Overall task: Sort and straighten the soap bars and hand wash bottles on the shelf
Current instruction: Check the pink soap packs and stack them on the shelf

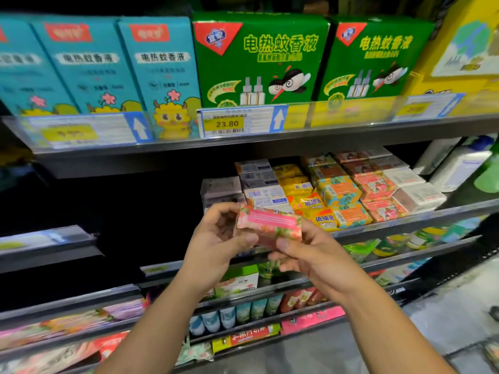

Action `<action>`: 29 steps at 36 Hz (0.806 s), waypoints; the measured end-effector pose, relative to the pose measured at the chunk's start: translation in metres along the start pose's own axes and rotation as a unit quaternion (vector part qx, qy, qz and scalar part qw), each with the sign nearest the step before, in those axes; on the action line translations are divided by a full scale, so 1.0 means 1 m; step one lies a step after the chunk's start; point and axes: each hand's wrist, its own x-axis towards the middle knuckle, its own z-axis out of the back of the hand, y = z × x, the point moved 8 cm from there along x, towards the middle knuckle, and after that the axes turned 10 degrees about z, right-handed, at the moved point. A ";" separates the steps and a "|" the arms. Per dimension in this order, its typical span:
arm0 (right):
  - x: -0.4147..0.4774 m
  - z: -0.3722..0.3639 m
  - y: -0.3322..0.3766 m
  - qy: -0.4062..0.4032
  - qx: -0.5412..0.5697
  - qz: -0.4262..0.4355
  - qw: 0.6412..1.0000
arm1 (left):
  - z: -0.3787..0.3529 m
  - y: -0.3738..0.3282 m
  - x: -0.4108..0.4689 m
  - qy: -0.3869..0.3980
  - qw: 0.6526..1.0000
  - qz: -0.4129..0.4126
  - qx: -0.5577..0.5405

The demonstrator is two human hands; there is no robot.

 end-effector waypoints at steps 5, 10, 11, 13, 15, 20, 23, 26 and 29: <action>0.004 0.004 0.005 -0.036 -0.086 0.046 0.995 | 0.001 0.000 -0.002 -0.010 0.999 0.001 -0.045; 0.008 -0.010 -0.005 -0.020 -0.160 0.053 0.985 | 0.006 -0.006 0.000 -0.025 0.997 -0.006 -0.078; 0.008 -0.016 -0.009 -0.009 -0.163 0.051 0.985 | 0.004 -0.006 0.001 -0.024 0.997 -0.006 -0.072; 0.010 -0.029 -0.016 0.009 -0.140 0.041 0.989 | -0.001 -0.008 0.000 -0.014 0.998 -0.003 -0.058; 0.012 -0.033 -0.021 0.005 -0.126 0.034 0.991 | -0.005 -0.008 -0.001 -0.006 0.999 -0.004 -0.036; 0.008 -0.011 -0.016 -0.009 -0.152 0.051 0.987 | 0.007 -0.004 0.001 -0.032 0.998 -0.006 -0.045; 0.005 0.007 -0.004 -0.041 -0.116 0.069 0.990 | 0.016 -0.002 0.003 -0.051 0.998 -0.019 -0.024; 0.005 0.019 0.012 -0.087 -0.077 0.103 0.988 | 0.013 0.001 0.002 -0.038 0.999 -0.014 -0.013; 0.005 0.015 0.024 -0.108 -0.022 0.135 0.985 | 0.001 0.005 -0.003 -0.004 0.999 0.009 0.032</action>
